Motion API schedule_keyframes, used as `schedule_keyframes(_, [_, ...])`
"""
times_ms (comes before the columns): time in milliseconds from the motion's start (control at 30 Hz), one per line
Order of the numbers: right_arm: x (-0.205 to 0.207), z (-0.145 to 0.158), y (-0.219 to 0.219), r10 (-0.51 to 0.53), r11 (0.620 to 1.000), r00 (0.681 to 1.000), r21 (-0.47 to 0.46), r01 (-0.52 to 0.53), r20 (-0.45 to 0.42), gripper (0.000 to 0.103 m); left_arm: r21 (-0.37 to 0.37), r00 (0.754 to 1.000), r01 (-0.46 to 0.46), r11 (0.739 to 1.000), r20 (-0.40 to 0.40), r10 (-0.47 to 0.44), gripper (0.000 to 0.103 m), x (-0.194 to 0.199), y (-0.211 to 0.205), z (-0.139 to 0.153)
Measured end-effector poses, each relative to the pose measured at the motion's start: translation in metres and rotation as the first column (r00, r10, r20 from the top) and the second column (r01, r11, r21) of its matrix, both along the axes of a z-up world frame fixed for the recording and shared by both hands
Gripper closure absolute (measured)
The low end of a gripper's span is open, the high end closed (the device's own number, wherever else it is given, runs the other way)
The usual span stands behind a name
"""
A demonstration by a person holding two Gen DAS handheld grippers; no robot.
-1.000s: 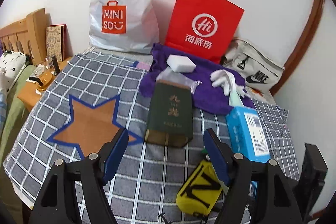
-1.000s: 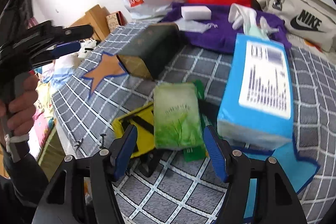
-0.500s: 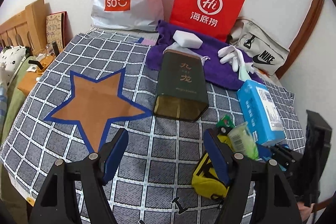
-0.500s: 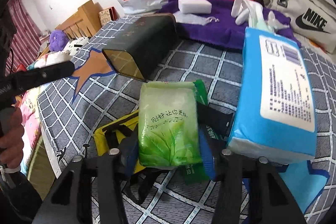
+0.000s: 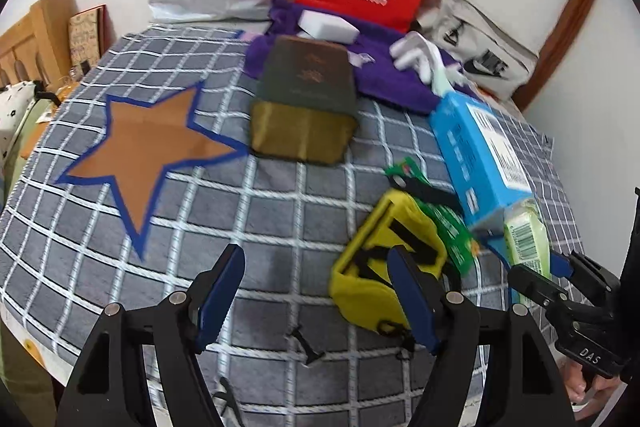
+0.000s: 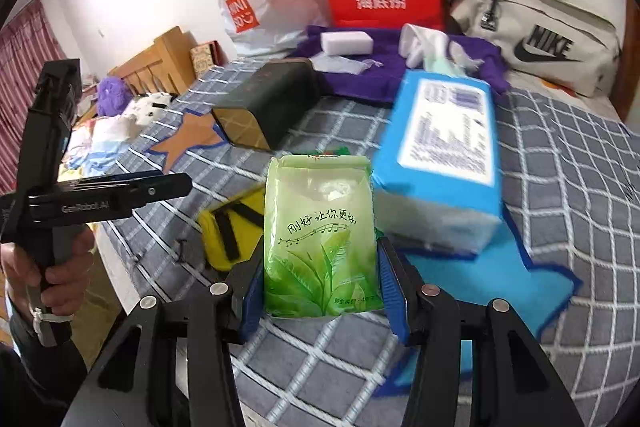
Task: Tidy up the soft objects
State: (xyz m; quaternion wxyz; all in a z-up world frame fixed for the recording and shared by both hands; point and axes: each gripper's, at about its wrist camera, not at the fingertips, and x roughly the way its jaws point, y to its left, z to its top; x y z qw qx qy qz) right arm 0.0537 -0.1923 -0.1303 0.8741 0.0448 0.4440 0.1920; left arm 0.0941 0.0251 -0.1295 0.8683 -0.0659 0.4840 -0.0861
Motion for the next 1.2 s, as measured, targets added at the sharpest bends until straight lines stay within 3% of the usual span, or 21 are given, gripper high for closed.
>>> schedule_keyframes(200, [-0.011,-0.022,-0.023,-0.053,0.998,0.997,-0.048,0.051,-0.048,0.053,-0.003,0.996,0.042,0.999,-0.073,-0.042,0.031,-0.003,-0.024,-0.018])
schedule_keyframes(333, [-0.011,-0.029,-0.032,-0.082,0.995,0.995,-0.056,0.079,-0.06,0.053,0.049,0.992,0.055,0.997,-0.12,-0.048,0.033,-0.002,-0.037,-0.036])
schedule_keyframes(400, [-0.01,-0.03,-0.033,-0.084,0.995,0.995,-0.053,0.081,-0.058,0.053,0.058,0.993,0.059,0.997,-0.101,-0.053,0.043,-0.004,-0.034,-0.037])
schedule_keyframes(433, [-0.009,-0.03,-0.034,-0.084,0.995,0.995,-0.05,0.082,-0.056,0.053,0.057,0.994,0.06,0.997,-0.092,-0.055,0.061,-0.005,-0.03,-0.035])
schedule_keyframes(633, [-0.005,-0.039,-0.031,-0.078,0.996,0.995,-0.052,0.074,-0.067,0.053,0.065,0.997,0.003,0.998,-0.082,0.002,0.062,0.0,-0.003,-0.031])
schedule_keyframes(833, [-0.002,-0.045,-0.027,-0.078,0.994,0.995,-0.077,0.073,-0.058,0.052,0.053,0.998,-0.007,0.999,-0.06,0.01,0.061,0.008,-0.005,-0.037])
schedule_keyframes(967, [-0.002,-0.045,-0.023,-0.074,0.992,0.996,-0.103,0.07,-0.039,0.052,0.06,0.999,0.018,0.998,-0.031,-0.016,0.068,0.01,-0.008,-0.036])
schedule_keyframes(1200, [0.001,-0.038,-0.021,-0.071,0.991,0.996,-0.113,0.066,-0.045,0.054,0.028,1.0,0.006,1.0,0.004,-0.006,0.069,0.008,0.003,-0.019])
